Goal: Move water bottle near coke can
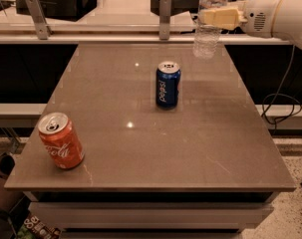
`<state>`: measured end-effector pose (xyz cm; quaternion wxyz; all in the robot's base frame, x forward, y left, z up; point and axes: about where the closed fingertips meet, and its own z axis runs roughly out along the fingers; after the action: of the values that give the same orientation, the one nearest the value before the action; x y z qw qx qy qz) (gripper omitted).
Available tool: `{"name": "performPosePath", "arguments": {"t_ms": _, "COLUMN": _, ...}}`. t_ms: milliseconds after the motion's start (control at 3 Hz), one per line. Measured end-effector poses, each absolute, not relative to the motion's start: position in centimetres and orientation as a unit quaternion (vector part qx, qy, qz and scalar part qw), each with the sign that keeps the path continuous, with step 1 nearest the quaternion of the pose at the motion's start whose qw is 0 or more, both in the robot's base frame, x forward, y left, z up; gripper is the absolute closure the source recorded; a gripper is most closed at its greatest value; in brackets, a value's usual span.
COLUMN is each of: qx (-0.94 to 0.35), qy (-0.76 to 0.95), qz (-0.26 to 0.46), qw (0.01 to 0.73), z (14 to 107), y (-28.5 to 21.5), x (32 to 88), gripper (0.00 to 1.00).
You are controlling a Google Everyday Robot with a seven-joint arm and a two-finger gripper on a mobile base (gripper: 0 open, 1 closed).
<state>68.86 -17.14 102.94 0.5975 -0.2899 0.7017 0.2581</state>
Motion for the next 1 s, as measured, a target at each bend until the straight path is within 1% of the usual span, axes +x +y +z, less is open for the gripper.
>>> {"name": "performPosePath", "arguments": {"t_ms": 1000, "qx": -0.313, "qy": 0.69, "qz": 0.295, "qw": 0.582, "z": 105.4, "y": -15.3, "x": 59.8, "gripper": 1.0}}
